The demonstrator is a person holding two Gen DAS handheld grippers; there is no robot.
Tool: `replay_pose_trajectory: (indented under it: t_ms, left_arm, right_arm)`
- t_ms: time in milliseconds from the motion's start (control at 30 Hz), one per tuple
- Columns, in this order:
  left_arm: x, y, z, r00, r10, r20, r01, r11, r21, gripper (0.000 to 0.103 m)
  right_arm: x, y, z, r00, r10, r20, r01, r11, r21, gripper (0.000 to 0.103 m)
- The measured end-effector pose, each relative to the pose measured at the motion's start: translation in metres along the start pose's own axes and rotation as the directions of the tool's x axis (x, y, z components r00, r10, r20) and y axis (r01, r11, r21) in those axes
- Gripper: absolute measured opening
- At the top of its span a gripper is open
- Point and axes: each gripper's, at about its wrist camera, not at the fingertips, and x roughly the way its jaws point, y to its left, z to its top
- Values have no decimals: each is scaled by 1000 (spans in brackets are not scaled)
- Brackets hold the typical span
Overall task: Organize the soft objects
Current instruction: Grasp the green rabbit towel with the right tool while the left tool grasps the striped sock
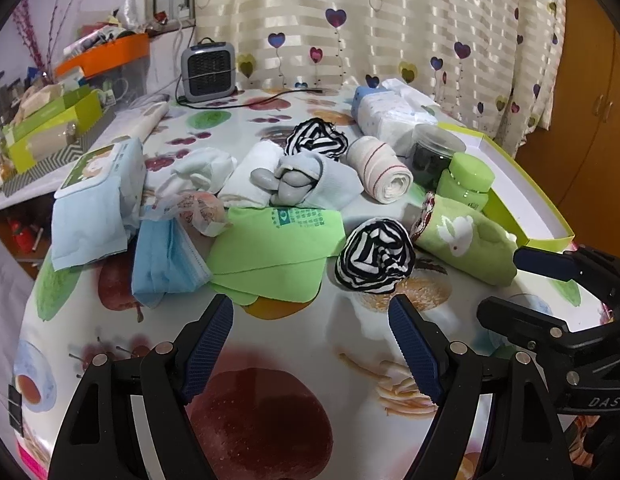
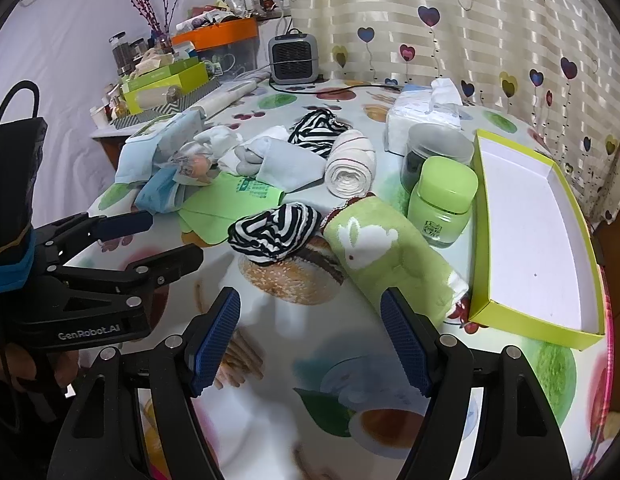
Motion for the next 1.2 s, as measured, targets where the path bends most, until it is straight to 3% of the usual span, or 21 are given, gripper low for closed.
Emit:
replay_pose_trajectory:
  t_ms: [533,1100,1133,1200]
  left_arm:
    - [7,0,13,997,-74,19,74,997,-1,81]
    - [28,-5,26,994,-113,-5,113,993,16,81]
    - [30,-6,27,993,-117,-7,117,993,18,81]
    - [34,-9,28,992,-126,-14,127,992,24,81]
  right_arm:
    - [14,-20,10,998,-59,-4,59,998,-17,73]
    - [52,-36,23,989,-126,-72,118,987,-106,73]
    - [54,-36,23,989,-129,-79,120,986,-112,72]
    - [56,-36,22,986,-142,-86,130,983,-126,60]
